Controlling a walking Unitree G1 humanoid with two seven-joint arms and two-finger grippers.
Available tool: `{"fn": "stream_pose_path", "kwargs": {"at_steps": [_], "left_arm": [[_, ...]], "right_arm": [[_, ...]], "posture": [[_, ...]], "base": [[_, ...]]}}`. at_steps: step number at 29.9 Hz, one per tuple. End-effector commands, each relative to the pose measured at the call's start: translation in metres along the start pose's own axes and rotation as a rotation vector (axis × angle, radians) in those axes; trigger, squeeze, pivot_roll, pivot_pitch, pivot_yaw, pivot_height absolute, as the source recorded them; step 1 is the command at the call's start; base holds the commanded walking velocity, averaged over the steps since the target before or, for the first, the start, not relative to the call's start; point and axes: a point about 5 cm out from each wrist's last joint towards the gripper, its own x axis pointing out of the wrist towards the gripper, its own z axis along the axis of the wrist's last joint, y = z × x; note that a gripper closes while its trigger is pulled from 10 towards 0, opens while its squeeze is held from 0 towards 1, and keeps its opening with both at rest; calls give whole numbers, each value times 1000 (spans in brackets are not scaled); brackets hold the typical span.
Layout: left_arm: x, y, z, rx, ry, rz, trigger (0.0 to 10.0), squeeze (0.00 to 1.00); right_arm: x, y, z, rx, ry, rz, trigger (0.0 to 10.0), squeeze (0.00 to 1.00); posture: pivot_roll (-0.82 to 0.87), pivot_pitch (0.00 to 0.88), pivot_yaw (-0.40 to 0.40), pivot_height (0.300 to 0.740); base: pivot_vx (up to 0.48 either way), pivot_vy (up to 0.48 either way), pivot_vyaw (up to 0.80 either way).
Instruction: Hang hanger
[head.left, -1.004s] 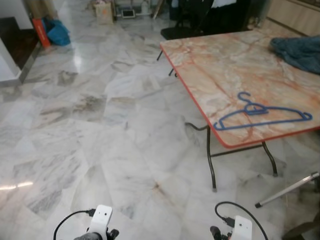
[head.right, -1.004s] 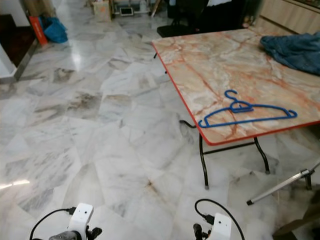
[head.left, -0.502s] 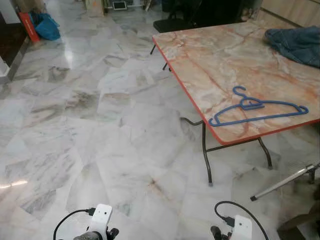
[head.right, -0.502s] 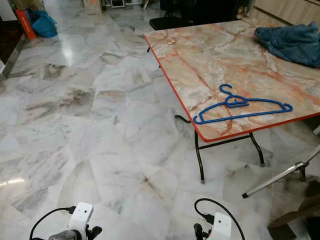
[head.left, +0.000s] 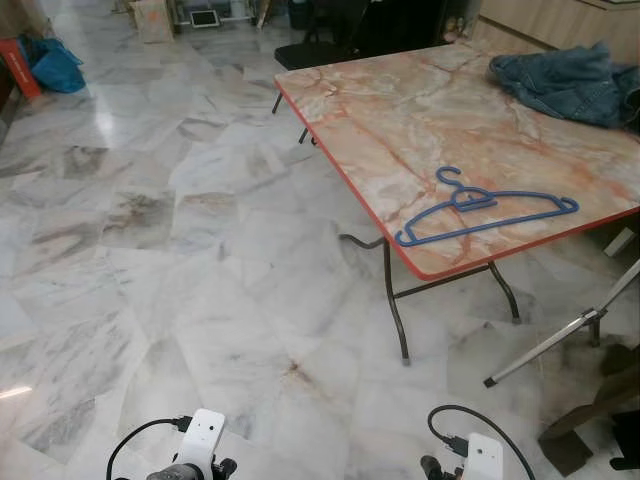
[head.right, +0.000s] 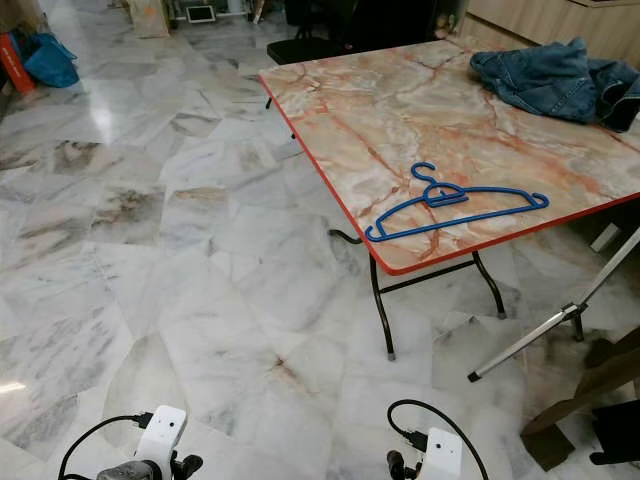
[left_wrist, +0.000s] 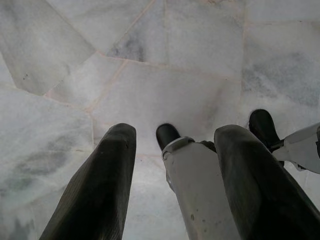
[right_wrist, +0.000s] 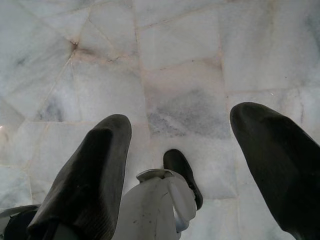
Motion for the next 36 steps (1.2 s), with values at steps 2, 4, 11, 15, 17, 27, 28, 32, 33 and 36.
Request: {"fn": "stream_pose_path", "kwargs": {"at_steps": [2, 4, 11, 15, 17, 27, 28, 32, 33, 36], "left_arm": [[-1, 2, -6, 22, 30, 2, 10000, 0], [-1, 2, -5, 33, 28, 3, 10000, 0], [-1, 2, -5, 36, 27, 4, 10000, 0], [-1, 2, -5, 43, 28, 1, 10000, 0], [-1, 2, -5, 36, 28, 2, 10000, 0], [-1, 2, -5, 18, 13, 1, 10000, 0], [-1, 2, -5, 30, 15, -2, 10000, 0], [-1, 2, -5, 25, 14, -3, 10000, 0], [-1, 2, -5, 23, 14, -4, 10000, 0], [-1, 2, -5, 25, 14, -5, 10000, 0]], "right_arm": [[-1, -2, -5, 7, 20, -7, 10000, 0], [-1, -2, -5, 6, 20, -8, 10000, 0], [-1, -2, -5, 5, 20, -8, 10000, 0], [-1, -2, -5, 4, 21, -7, 10000, 0], [-1, -2, -5, 4, 21, -7, 10000, 0], [-1, -1, -6, 3, 24, -6, 10000, 0], [-1, -1, -6, 3, 25, -7, 10000, 0], [-1, -2, -6, 3, 26, -8, 10000, 0], [-2, -2, -6, 3, 27, -8, 10000, 0], [-2, -2, -7, 3, 29, -8, 10000, 0]], "posture": [[-70, 30, -3, 740], [-71, 30, -3, 740], [-69, 30, -5, 740], [-69, 31, -4, 740], [-69, 31, -4, 740], [-67, 31, -3, 740], [-69, 31, -3, 740], [-69, 31, -3, 740], [-69, 31, -3, 740], [-68, 31, -4, 740]], "base": [[0, 0, -800], [0, -317, -800], [0, -94, -800], [0, -245, -800], [0, -334, -800], [0, -96, -800], [0, 0, -800], [0, 0, -800], [0, 0, -800], [0, 0, -800]]}}
